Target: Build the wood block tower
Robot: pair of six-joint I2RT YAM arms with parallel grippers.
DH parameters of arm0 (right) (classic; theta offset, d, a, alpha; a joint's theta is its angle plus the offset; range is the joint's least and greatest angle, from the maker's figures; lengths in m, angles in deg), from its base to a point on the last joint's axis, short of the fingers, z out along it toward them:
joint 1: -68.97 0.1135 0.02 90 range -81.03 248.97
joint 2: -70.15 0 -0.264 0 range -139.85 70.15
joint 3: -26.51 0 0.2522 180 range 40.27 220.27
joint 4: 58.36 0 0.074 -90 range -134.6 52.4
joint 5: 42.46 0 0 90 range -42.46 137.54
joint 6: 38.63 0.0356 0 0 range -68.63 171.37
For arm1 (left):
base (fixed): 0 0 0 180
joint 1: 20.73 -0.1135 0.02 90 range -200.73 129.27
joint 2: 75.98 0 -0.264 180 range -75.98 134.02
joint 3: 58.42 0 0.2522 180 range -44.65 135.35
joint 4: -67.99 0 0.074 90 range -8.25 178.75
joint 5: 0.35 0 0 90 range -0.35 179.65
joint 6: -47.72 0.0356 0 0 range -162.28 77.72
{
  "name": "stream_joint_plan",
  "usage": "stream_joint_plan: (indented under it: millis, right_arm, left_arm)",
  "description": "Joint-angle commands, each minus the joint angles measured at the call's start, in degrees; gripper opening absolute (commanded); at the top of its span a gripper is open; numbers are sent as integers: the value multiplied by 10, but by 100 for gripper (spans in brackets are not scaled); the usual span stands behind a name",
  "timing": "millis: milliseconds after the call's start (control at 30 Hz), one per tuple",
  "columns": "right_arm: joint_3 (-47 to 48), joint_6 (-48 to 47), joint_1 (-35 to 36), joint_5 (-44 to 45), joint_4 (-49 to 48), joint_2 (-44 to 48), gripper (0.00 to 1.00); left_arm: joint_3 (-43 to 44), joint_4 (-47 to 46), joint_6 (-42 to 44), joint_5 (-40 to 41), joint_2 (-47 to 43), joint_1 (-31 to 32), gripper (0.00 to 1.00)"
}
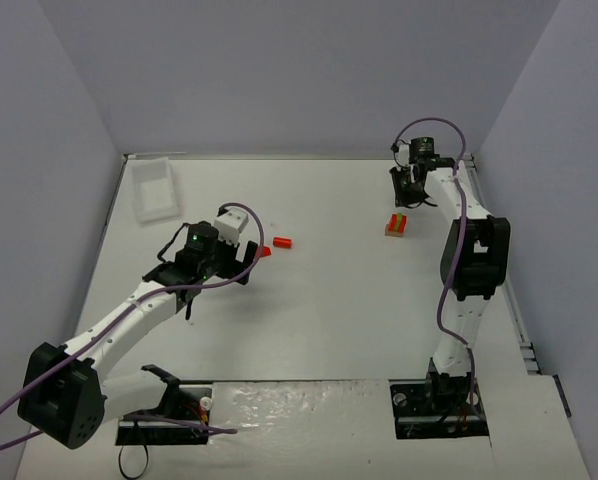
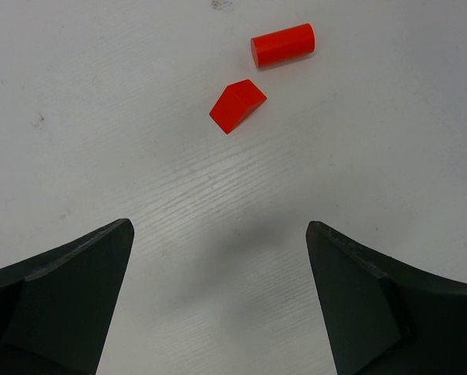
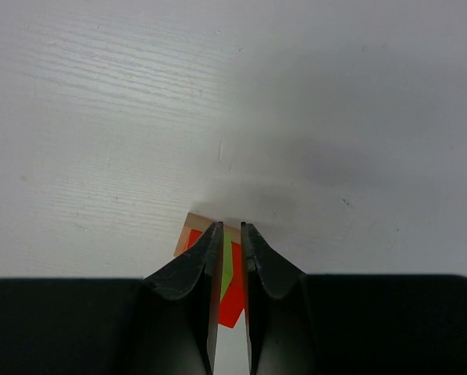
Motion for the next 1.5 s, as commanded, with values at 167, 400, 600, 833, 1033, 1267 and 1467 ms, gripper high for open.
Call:
stream_joint_plan:
  millis: [167, 400, 600, 833, 1033, 1267, 1467]
  right_arm:
    - [-1, -6, 3, 10, 1, -7, 12]
    - [-3, -12, 4, 11, 3, -11, 12]
    - [-9, -15, 3, 13, 7, -12, 12]
    - [-9, -17, 3, 10, 10, -12, 12]
    - [-9, -18, 3, 9, 12, -12, 12]
    - [-12, -21, 3, 6, 15, -10, 12]
    - [-12, -22, 3, 7, 16, -8, 12]
  left_arm:
    - [36, -15, 5, -9, 0, 2, 91]
    - [36, -14, 6, -9, 0, 2, 91]
    - [37, -12, 6, -10, 1, 2, 91]
    - [38, -12, 6, -11, 0, 2, 91]
    - [38, -11, 7, -11, 0, 4, 91]
    - [38, -12, 6, -12, 1, 3, 91]
    - [38, -12, 7, -12, 2, 3, 91]
